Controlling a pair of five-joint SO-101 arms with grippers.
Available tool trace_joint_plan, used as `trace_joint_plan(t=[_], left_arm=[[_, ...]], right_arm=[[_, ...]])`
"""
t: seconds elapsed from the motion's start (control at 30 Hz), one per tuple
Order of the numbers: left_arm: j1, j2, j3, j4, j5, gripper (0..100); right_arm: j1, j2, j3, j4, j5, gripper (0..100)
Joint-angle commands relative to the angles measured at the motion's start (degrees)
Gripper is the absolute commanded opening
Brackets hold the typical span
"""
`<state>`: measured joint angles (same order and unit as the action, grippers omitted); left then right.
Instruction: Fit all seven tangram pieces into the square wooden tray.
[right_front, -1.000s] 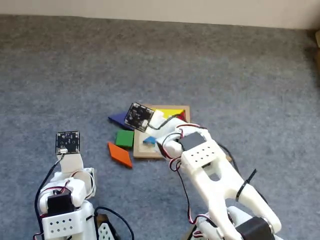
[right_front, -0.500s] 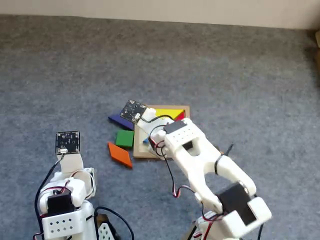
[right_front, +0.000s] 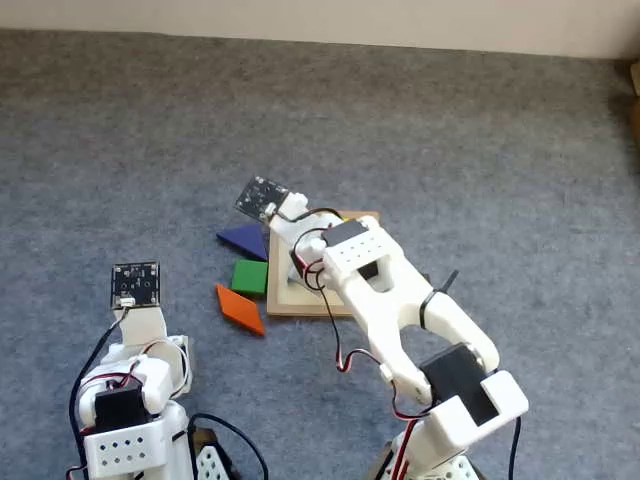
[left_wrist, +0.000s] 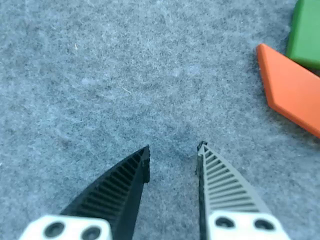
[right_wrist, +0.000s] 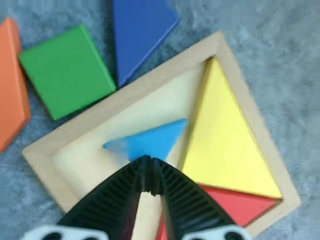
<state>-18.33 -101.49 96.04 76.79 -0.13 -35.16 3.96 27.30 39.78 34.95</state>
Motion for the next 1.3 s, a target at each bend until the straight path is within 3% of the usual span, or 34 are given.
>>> trace_joint_plan(t=[0.0, 0.23, 0.6, 0.93, 1.27], left_arm=[[-0.5, -3.0, 1.1, 0.7, -0.4, 16], [-0.5, -3.0, 1.1, 0.7, -0.4, 16], [-0.5, -3.0, 1.1, 0.7, -0.4, 16], [-0.5, -3.0, 1.1, 0.7, -0.4, 16], [-0.5, -3.0, 1.1, 0.7, -0.4, 16]], right_arm=[[-2.1, -0.1, -2.0, -5.3, -0.7, 0.5], [-2.2, 0.0, 0.0, -5.1, -0.7, 0.5], [-2.3, -10.9, 1.6, 3.5, -7.6, 0.5], [-2.1, -1.0, 5.1, 3.5, -7.9, 0.5], [-2.1, 3.1, 1.7, -7.3, -7.9, 0.7]])
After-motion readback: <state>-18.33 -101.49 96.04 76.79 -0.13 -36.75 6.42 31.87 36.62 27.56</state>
